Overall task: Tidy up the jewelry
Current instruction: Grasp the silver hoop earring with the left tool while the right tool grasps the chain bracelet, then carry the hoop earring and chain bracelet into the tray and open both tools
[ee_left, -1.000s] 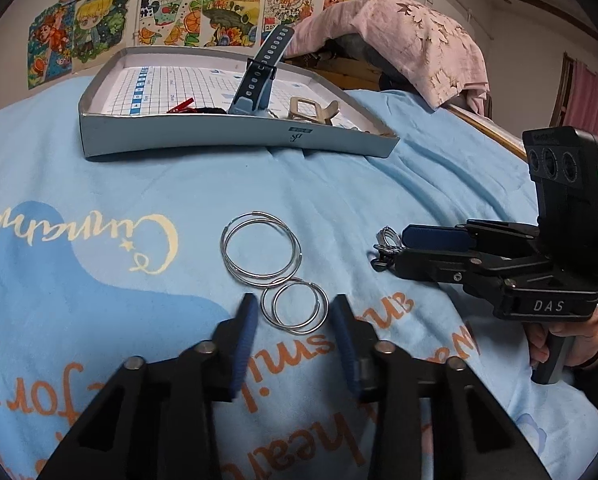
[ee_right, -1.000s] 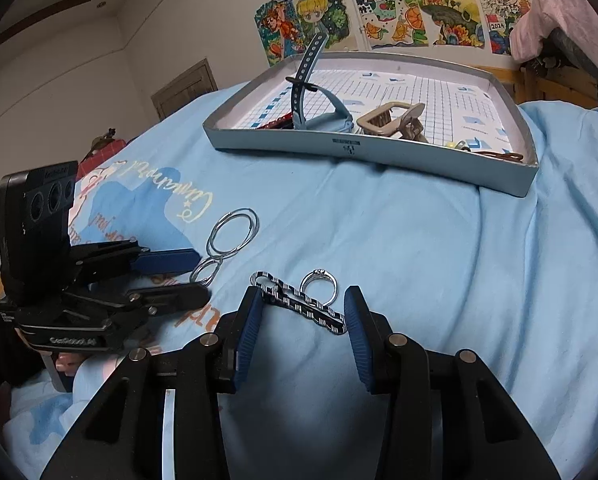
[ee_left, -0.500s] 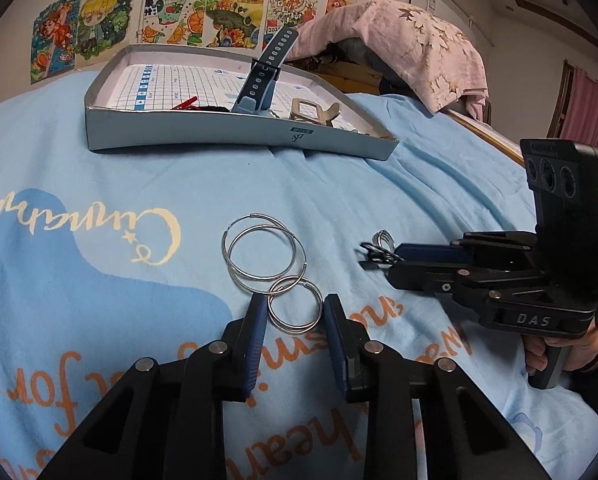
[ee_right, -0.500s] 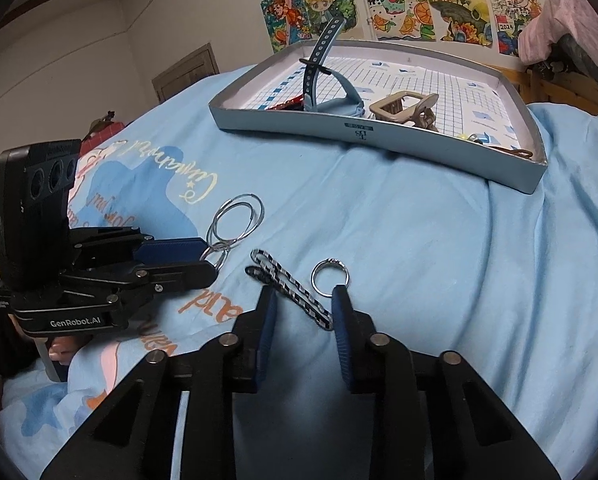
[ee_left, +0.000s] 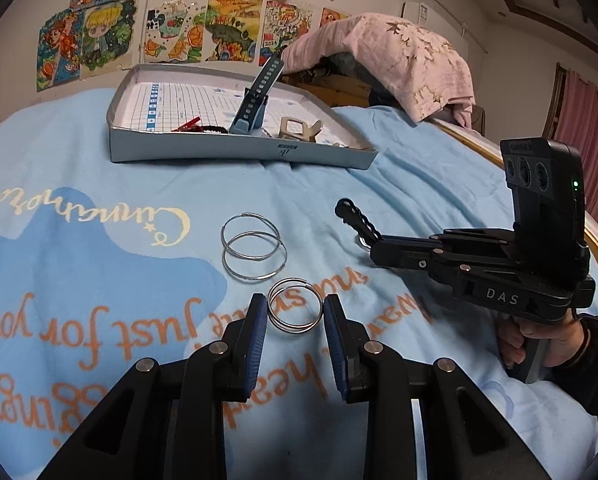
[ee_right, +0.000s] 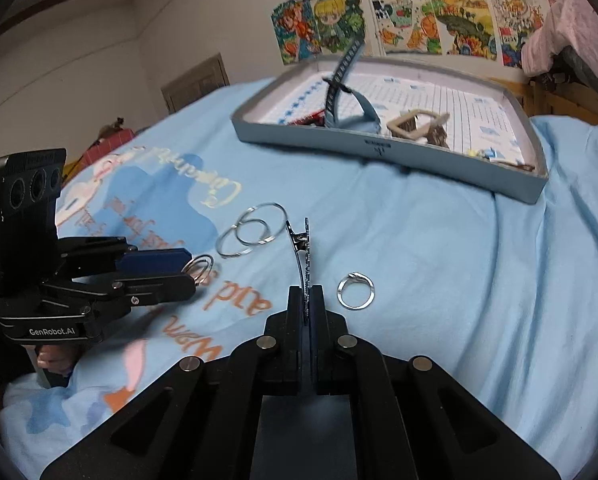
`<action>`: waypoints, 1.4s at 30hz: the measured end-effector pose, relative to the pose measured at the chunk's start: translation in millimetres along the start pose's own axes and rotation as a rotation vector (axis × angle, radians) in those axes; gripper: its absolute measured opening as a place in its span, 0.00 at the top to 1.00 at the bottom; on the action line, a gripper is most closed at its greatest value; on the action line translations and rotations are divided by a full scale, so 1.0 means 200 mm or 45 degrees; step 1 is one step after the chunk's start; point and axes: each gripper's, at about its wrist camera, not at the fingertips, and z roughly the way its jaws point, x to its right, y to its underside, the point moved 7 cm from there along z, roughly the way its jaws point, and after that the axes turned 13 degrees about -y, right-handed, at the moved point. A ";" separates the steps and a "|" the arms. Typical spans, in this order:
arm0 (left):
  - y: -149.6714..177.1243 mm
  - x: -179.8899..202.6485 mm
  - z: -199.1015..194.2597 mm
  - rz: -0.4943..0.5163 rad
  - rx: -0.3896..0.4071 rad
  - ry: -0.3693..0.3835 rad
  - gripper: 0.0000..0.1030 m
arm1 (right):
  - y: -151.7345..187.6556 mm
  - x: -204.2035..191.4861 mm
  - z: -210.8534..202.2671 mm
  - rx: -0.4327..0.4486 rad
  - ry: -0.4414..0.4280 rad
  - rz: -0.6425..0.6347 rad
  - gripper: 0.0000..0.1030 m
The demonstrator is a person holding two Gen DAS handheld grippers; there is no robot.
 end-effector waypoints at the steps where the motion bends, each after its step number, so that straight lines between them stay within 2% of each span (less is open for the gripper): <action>1: 0.00 0.00 -0.01 -0.005 0.010 -0.001 0.73 | -0.01 0.00 -0.01 0.014 -0.004 -0.003 0.97; 8: -0.11 -0.08 -0.04 -0.085 0.082 -0.046 0.73 | -0.10 0.04 -0.05 0.132 -0.004 0.041 0.97; 12: -0.24 -0.14 0.00 -0.141 0.133 -0.110 0.73 | -0.23 0.13 -0.07 0.223 0.065 0.084 0.97; 17: -0.48 -0.25 0.08 -0.188 0.224 -0.210 0.73 | -0.39 0.29 -0.03 0.278 0.174 0.151 0.97; 20: -0.60 -0.29 0.15 -0.192 0.244 -0.243 0.73 | -0.48 0.37 0.03 0.286 0.230 0.171 0.97; 26: -0.72 -0.36 0.35 -0.186 0.184 -0.282 0.73 | -0.63 0.43 0.17 0.236 0.305 0.131 0.97; 32: -0.73 -0.40 0.49 -0.206 0.077 -0.285 0.73 | -0.69 0.41 0.30 0.141 0.347 0.050 0.97; 35: -0.71 -0.40 0.53 -0.207 0.043 -0.284 0.73 | -0.70 0.40 0.33 0.118 0.354 0.028 0.97; 42: -0.71 -0.39 0.53 -0.224 0.034 -0.280 0.73 | -0.68 0.38 0.31 0.127 0.335 0.028 0.97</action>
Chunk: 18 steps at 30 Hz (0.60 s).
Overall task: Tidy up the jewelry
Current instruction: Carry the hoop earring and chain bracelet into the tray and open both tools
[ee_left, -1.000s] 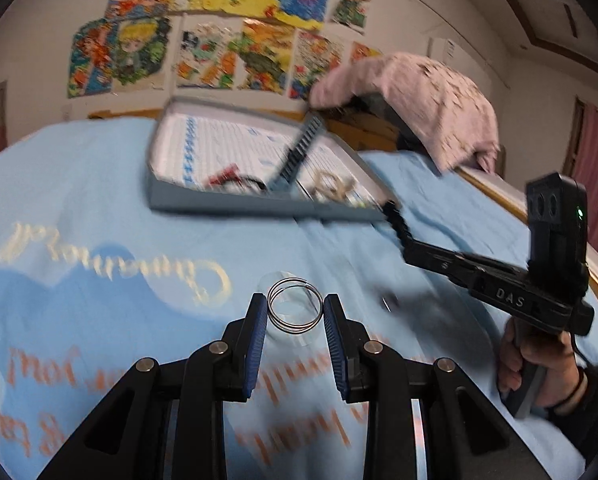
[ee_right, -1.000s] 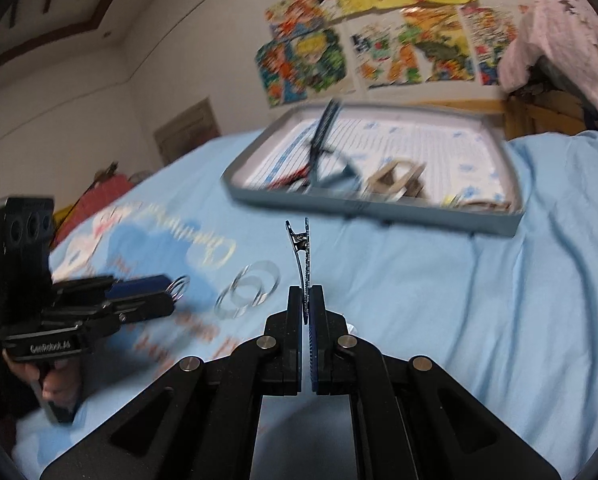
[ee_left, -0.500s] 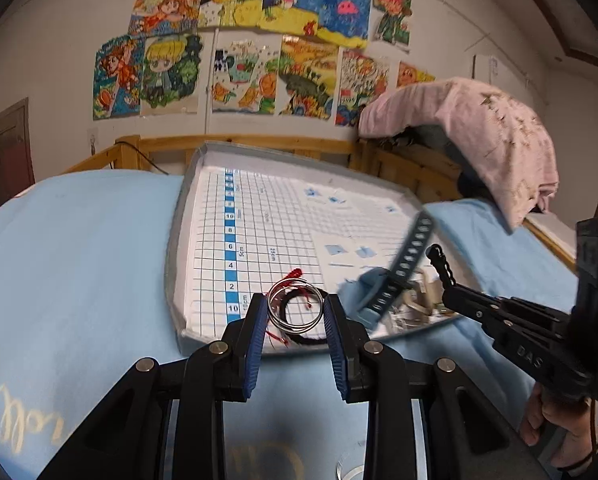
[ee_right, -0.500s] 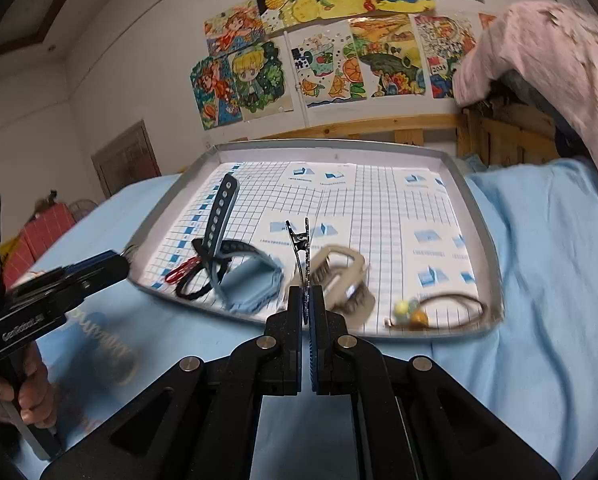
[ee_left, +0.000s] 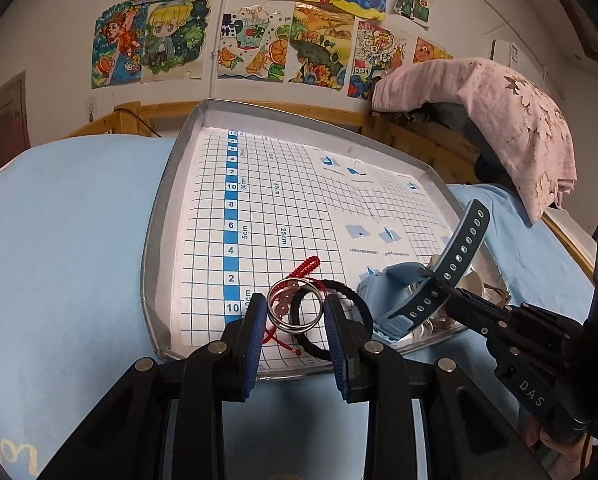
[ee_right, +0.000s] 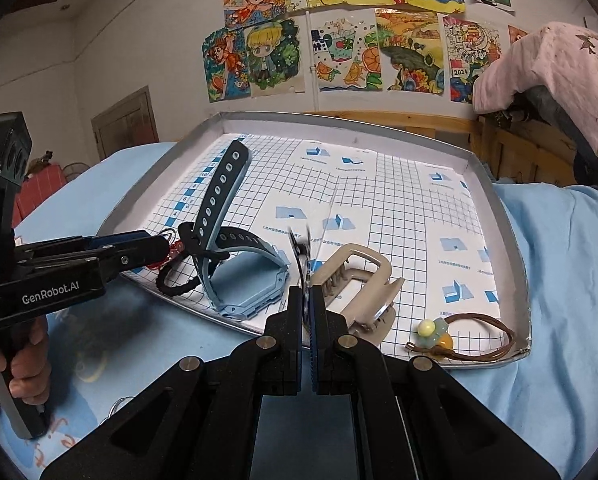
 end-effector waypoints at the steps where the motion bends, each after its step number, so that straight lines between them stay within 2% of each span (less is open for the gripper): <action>1: 0.00 0.00 0.00 -0.002 -0.004 -0.001 0.73 | 0.00 -0.01 0.00 -0.002 0.001 -0.004 0.97; 5: 0.00 -0.02 -0.02 -0.032 0.000 0.015 0.70 | 0.01 -0.01 -0.01 0.008 0.005 -0.008 0.97; 6: 0.00 -0.02 -0.03 -0.034 0.006 0.016 0.64 | 0.01 0.00 -0.02 0.016 0.003 -0.003 0.97; 9: 0.00 -0.03 -0.12 -0.053 0.085 0.015 0.31 | 0.02 0.00 -0.07 0.044 -0.005 0.017 0.96; 11: 0.00 -0.05 -0.18 -0.062 0.142 0.006 0.28 | 0.03 0.01 -0.11 0.066 0.000 0.022 0.96; 14: 0.01 -0.06 -0.23 -0.065 0.150 -0.006 0.27 | 0.03 0.01 -0.16 0.092 0.007 0.023 0.96; 15: 0.02 -0.07 -0.26 -0.071 0.161 -0.007 0.23 | 0.03 0.01 -0.18 0.101 0.008 0.024 0.94; 17: 0.03 -0.09 -0.31 -0.089 0.184 -0.015 0.16 | 0.03 0.00 -0.21 0.117 0.011 0.018 0.79; 18: 0.03 -0.10 -0.34 -0.099 0.198 -0.019 0.12 | 0.03 -0.01 -0.24 0.133 0.017 0.014 0.61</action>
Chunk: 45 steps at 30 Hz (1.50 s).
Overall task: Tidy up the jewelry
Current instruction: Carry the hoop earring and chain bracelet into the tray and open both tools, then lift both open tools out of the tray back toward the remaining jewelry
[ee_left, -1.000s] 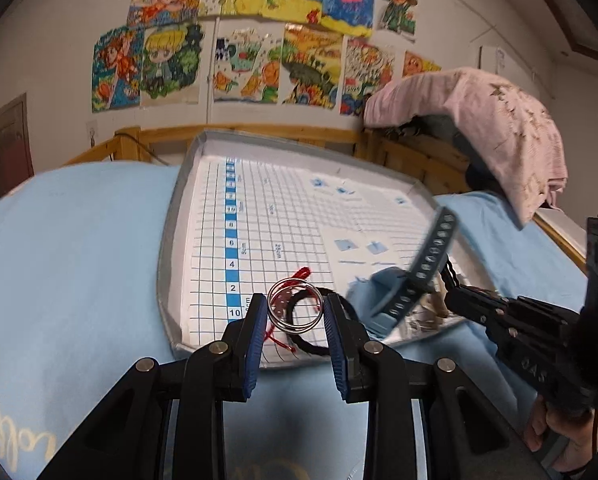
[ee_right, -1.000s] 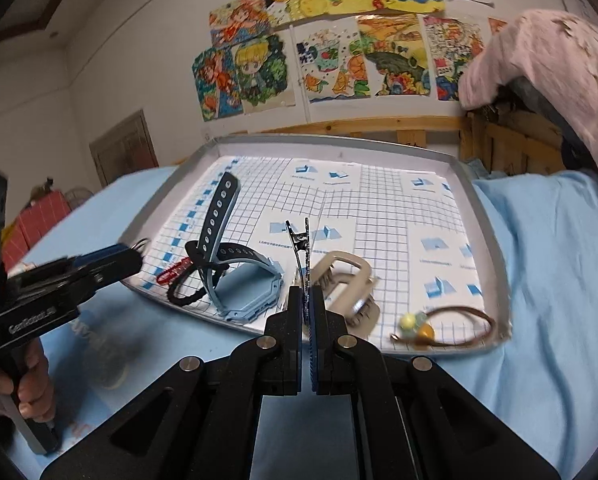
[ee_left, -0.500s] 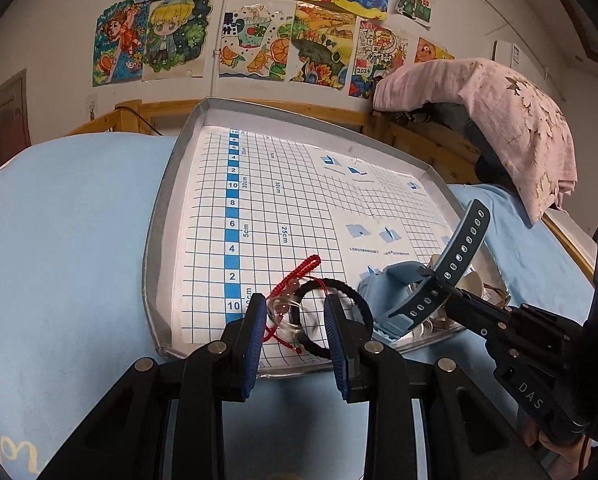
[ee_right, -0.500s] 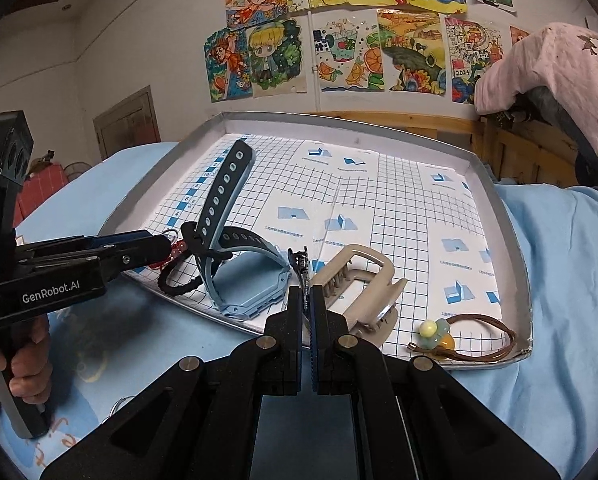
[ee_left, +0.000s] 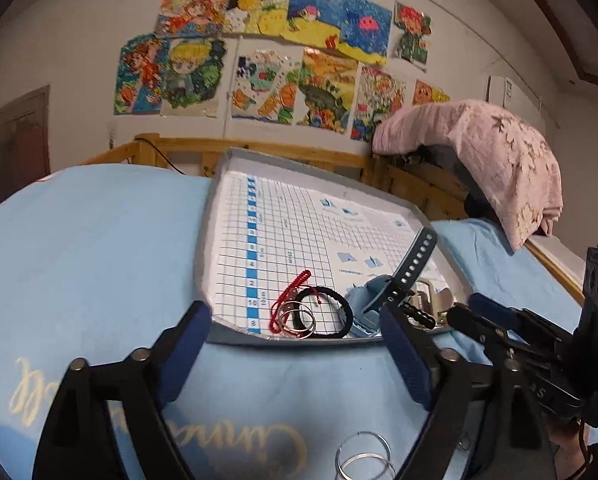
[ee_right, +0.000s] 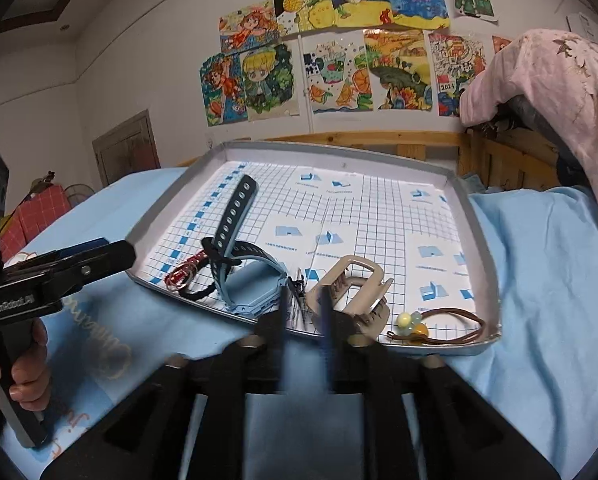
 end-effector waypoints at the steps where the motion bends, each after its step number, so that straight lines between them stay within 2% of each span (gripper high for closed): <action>1: 0.00 -0.01 -0.04 -0.012 0.019 -0.003 0.08 | 0.00 -0.01 -0.04 0.025 0.004 -0.005 0.51; 4: 0.01 -0.05 -0.17 -0.050 0.103 -0.018 0.00 | -0.01 -0.05 -0.13 0.083 0.000 -0.022 0.51; 6: 0.02 -0.08 -0.26 -0.064 0.173 -0.042 0.00 | -0.01 -0.09 -0.23 0.145 -0.016 -0.038 0.49; 8: 0.03 -0.09 -0.35 -0.078 0.228 -0.070 0.00 | -0.01 -0.13 -0.33 0.214 -0.032 -0.048 0.34; 10: 0.05 -0.11 -0.44 -0.095 0.288 -0.085 0.00 | -0.01 -0.18 -0.45 0.295 -0.065 -0.051 0.07; 12: 0.07 -0.11 -0.53 -0.103 0.323 -0.087 0.00 | -0.01 -0.21 -0.53 0.342 -0.086 -0.051 0.02; 18: 0.15 -0.10 -0.76 -0.053 0.397 -0.096 0.00 | 0.04 -0.30 -0.71 0.389 -0.088 -0.086 0.02; 23: 0.24 -0.08 -0.88 -0.020 0.392 -0.107 0.00 | 0.11 -0.34 -0.85 0.394 -0.057 -0.106 0.02; 33: 0.40 -0.12 -0.93 -0.023 0.375 -0.133 0.00 | 0.29 -0.39 -1.03 0.387 0.019 -0.140 0.02; 37: 0.43 -0.13 -0.93 -0.026 0.361 -0.136 0.00 | 0.38 -0.39 -1.04 0.360 0.055 -0.152 0.02; 45: 0.46 -0.13 -0.93 -0.012 0.358 -0.148 0.00 | 0.39 -0.39 -1.01 0.320 0.063 -0.159 0.02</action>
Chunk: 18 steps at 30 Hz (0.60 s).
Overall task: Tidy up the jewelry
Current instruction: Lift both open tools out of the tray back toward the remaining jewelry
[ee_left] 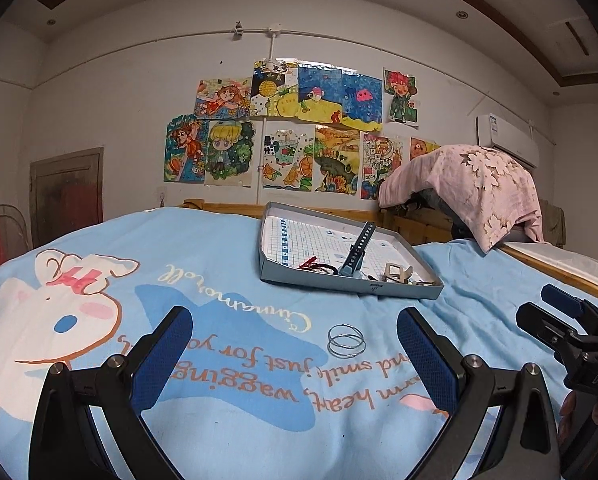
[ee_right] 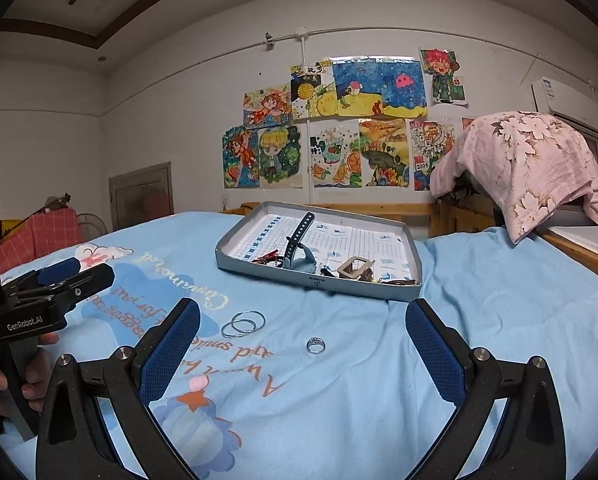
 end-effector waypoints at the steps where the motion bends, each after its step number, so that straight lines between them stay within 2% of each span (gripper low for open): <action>1: 0.00 0.00 0.00 -0.003 -0.002 0.003 0.00 | 0.00 0.00 0.00 -0.001 0.001 0.001 0.02; 8: 0.03 0.00 0.02 0.004 -0.051 0.018 0.00 | 0.02 0.01 0.03 -0.030 0.006 0.026 0.02; 14: 0.10 0.02 0.17 0.008 -0.260 0.107 0.00 | 0.04 0.08 0.11 -0.099 -0.007 0.100 0.02; 18: 0.11 0.04 0.25 0.012 -0.326 0.110 0.00 | 0.03 0.12 0.16 -0.114 -0.002 0.109 0.02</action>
